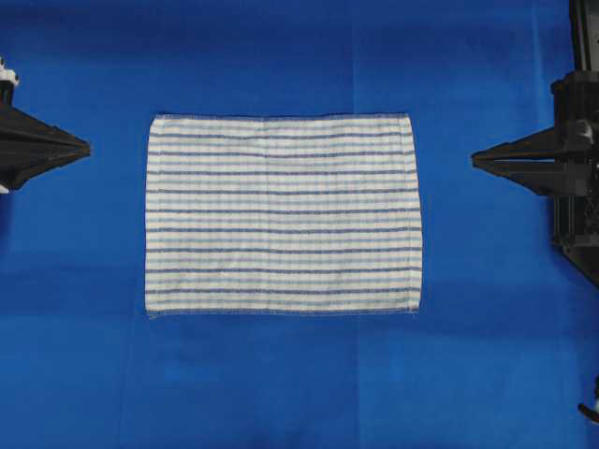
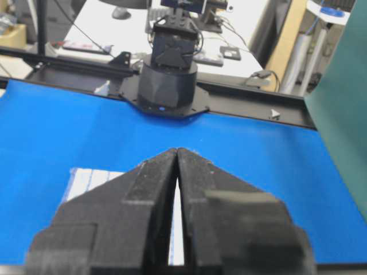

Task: Fold the blue towel.
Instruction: 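Move both grippers to the towel's top corners and pinch them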

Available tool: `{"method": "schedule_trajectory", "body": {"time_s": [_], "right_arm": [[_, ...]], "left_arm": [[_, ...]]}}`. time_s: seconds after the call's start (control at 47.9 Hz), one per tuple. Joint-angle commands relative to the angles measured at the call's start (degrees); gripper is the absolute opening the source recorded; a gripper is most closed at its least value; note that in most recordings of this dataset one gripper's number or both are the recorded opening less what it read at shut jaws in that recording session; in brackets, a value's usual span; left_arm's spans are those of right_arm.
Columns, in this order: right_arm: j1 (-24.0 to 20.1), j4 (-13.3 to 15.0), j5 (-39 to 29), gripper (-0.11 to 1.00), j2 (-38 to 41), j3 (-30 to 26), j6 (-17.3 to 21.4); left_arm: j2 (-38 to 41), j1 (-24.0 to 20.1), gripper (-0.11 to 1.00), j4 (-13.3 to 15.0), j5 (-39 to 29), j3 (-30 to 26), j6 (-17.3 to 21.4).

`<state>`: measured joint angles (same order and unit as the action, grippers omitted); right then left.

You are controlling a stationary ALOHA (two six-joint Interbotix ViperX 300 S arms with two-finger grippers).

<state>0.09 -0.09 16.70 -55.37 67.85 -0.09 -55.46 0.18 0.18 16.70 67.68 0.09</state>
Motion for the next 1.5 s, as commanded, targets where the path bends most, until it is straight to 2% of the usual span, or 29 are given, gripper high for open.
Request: {"method": "schedule_trajectory", "body": {"time_s": [0.0, 0.125, 0.271, 0.438, 0.605, 0.709, 0.793, 0.855, 0.897, 0.96, 1.064, 1.252, 1.481], "right_arm": [[0.8, 0.0, 0.2, 0.00, 1.0, -1.4, -0.3], [5.9, -0.8, -3.9, -0.06, 3.4, -1.7, 0.5], [11.8, -2.5, -6.1, -0.06, 7.2, -1.4, 1.1], [16.4, -3.3, -6.1, -0.04, 12.9, -1.2, 1.1], [19.2, -3.9, -4.7, 0.09, 20.3, -1.7, 1.1], [20.6, -4.0, -3.2, 0.30, 25.0, -1.4, 1.1], [21.8, -4.6, -1.6, 0.52, 29.3, -1.1, 1.1], [22.3, -5.0, -0.3, 0.67, 32.0, -1.1, 1.1], [22.7, -5.3, 0.8, 0.74, 33.7, -1.1, 1.1], [23.2, -5.9, 2.5, 0.77, 36.5, -1.1, 1.1], [23.6, -7.7, 6.3, 0.74, 41.7, -0.9, 1.1], [23.6, -10.3, 12.3, 0.73, 49.7, -1.0, 1.1], [23.6, -12.0, 15.0, 0.73, 55.4, -1.1, 1.1]], "left_arm": [[0.8, -0.4, 0.00, 0.8, 0.2, -1.1, 0.4], [1.8, -1.6, 0.00, 0.9, -0.4, -1.1, -0.1], [4.5, -4.4, 0.00, 0.9, -1.3, -0.8, -0.3], [9.1, -8.7, 0.00, 0.9, -1.4, -0.2, -0.3], [14.3, -12.6, 0.00, 0.9, -1.0, 0.7, -0.4], [18.4, -14.9, 0.02, 0.9, -1.0, 1.4, -0.4], [21.8, -16.3, 0.12, 1.0, -1.0, 1.8, -0.4], [24.4, -17.1, 0.25, 1.1, -0.9, 1.9, -0.4], [26.4, -17.5, 0.35, 1.3, -0.4, 1.9, -0.4], [29.6, -18.2, 0.53, 1.3, 1.0, 1.9, -0.4], [34.6, -18.7, 0.75, 1.3, 3.6, 1.9, -0.4], [44.2, -20.6, 0.74, 1.8, 9.0, 1.7, -0.5], [52.3, -22.8, 0.74, 1.8, 13.3, 0.5, -0.5]]}}
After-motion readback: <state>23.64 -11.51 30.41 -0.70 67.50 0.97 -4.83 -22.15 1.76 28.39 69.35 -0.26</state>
